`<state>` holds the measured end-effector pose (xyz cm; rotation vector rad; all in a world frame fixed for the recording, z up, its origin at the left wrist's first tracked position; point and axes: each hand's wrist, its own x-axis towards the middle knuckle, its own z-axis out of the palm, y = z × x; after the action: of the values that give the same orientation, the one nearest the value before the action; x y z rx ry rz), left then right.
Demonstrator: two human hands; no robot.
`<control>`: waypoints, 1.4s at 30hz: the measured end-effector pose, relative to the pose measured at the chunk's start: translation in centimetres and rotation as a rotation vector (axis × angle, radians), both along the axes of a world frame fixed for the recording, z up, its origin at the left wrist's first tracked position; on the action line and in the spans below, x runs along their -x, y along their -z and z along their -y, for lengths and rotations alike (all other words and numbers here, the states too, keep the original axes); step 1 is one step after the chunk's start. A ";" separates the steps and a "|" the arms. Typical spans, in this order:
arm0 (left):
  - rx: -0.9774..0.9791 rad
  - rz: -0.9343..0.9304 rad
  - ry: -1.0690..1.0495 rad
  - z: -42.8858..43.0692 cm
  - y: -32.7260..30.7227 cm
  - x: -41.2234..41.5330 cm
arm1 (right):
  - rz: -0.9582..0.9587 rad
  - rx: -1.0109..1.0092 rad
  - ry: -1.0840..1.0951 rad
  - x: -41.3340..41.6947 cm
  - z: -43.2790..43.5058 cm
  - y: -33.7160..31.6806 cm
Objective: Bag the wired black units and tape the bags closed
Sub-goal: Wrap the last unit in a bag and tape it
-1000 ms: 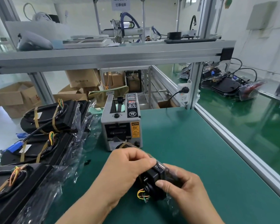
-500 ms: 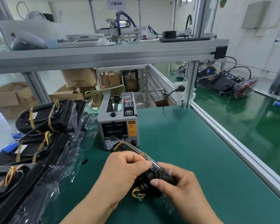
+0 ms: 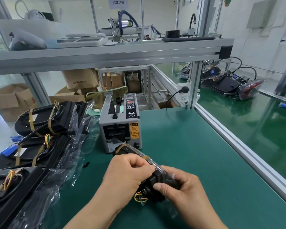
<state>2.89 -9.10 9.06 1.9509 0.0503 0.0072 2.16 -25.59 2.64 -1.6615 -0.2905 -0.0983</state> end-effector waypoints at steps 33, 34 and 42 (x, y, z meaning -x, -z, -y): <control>-0.253 0.066 0.239 -1.5 -0.2 -1.8 | -0.053 -0.012 -0.010 0.3 0.3 -0.2; -0.274 0.067 0.257 -1.6 -0.3 -2.0 | -0.052 -0.002 -0.007 0.3 0.4 -0.2; -0.268 0.069 0.167 -3.0 0.2 -3.2 | -0.067 0.015 0.002 0.0 0.6 -0.1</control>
<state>6.09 -6.13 8.86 2.2156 -0.1675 -0.0301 2.20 -26.15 2.70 -1.6767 -0.2390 -0.0417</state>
